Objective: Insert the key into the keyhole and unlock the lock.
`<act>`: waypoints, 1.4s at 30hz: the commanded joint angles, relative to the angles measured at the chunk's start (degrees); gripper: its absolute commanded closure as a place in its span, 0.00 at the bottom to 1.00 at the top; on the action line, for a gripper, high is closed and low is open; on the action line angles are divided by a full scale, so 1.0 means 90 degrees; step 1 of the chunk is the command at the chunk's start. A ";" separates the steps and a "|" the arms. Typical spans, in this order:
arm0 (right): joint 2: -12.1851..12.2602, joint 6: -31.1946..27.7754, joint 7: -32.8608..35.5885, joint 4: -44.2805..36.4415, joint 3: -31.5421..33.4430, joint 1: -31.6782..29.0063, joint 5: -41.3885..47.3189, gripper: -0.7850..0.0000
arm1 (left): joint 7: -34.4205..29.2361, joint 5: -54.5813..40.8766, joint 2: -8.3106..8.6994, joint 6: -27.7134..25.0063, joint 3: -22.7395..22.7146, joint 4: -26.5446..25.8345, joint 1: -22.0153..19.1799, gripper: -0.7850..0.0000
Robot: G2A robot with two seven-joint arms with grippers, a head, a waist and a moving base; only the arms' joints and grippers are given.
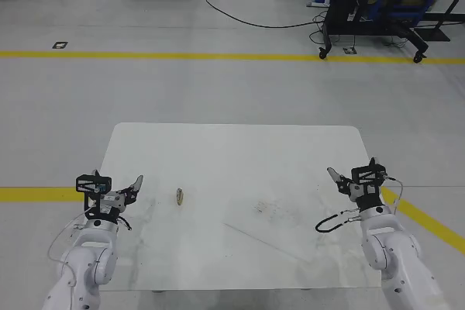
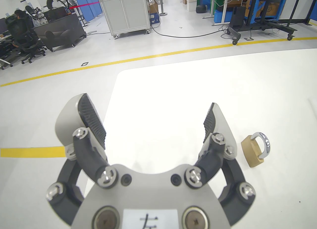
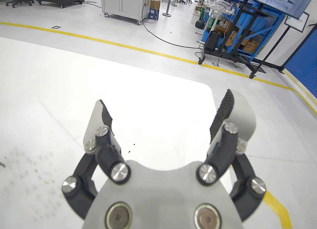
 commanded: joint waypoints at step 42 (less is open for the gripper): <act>-0.0042 -0.3245 0.2047 0.0790 -0.2656 0.1401 -0.0524 0.41 | 0.0000 0.0000 0.0000 0.0000 0.0000 0.0000 0.0000 0.00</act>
